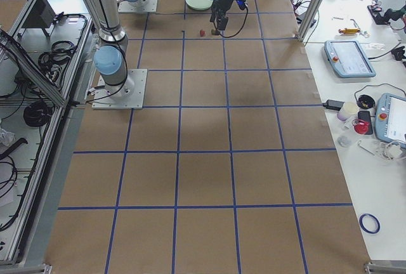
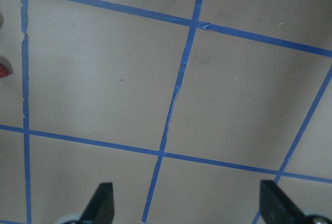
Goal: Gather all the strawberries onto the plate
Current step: 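Carry the strawberry over the green plate and open the left gripper, then move the left gripper back over the two remaining strawberries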
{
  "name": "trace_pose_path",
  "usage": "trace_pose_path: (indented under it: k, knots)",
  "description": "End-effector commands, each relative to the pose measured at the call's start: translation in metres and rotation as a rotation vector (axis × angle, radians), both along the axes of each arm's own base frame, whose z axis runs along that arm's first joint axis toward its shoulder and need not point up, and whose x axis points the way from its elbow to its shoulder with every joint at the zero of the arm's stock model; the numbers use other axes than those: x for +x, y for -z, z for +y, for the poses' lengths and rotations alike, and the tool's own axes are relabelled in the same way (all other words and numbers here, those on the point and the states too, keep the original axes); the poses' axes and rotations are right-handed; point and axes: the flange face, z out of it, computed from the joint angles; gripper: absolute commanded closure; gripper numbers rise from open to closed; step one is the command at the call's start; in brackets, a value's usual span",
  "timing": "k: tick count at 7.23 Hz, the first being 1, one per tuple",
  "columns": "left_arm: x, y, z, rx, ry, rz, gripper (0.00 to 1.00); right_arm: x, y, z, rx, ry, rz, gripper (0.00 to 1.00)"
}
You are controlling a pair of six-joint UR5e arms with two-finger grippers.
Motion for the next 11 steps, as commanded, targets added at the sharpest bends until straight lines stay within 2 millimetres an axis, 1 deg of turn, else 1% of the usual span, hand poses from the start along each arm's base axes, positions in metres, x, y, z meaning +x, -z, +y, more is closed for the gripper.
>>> trace_pose_path:
  k: [1,2,3,4,5,6,7,8,9,10,11]
  knots:
    - [0.060,0.038,0.021,0.103,-0.041,-0.007,1.00,-0.001,0.000,0.000,-0.001,0.000,0.002,0.00]
    - [0.062,0.047,0.021,0.100,-0.046,-0.007,1.00,-0.001,0.000,0.000,-0.001,0.000,0.004,0.00]
    - [0.061,0.047,0.021,0.097,-0.057,-0.004,0.31,-0.001,0.001,0.000,0.001,0.000,0.002,0.00]
    - [0.060,0.045,0.020,0.093,-0.060,-0.003,0.15,-0.001,0.001,0.000,0.002,0.000,0.002,0.00]
    - [0.057,0.039,0.020,0.080,-0.057,-0.009,0.11,-0.001,0.001,0.000,0.002,0.000,0.002,0.00]
    - [0.047,0.031,0.019,0.060,-0.041,-0.008,0.09,-0.001,0.001,0.000,0.002,0.000,0.002,0.00]
    - [0.023,0.021,0.016,0.025,-0.046,-0.008,0.09,0.000,0.001,0.000,0.003,0.001,-0.001,0.00]
    - [-0.016,0.012,0.011,-0.026,-0.114,0.013,0.09,-0.001,0.001,0.000,0.002,0.000,0.002,0.00]
    - [-0.047,0.001,0.003,-0.073,-0.180,0.026,0.09,-0.001,0.001,0.000,0.002,0.000,0.002,0.00]
    - [-0.071,-0.003,-0.003,-0.101,-0.262,0.085,0.09,-0.001,0.005,0.001,0.012,0.000,0.003,0.00]
    - [-0.095,-0.001,-0.012,-0.173,-0.390,0.159,0.09,-0.001,0.010,0.002,0.021,0.000,0.003,0.00]
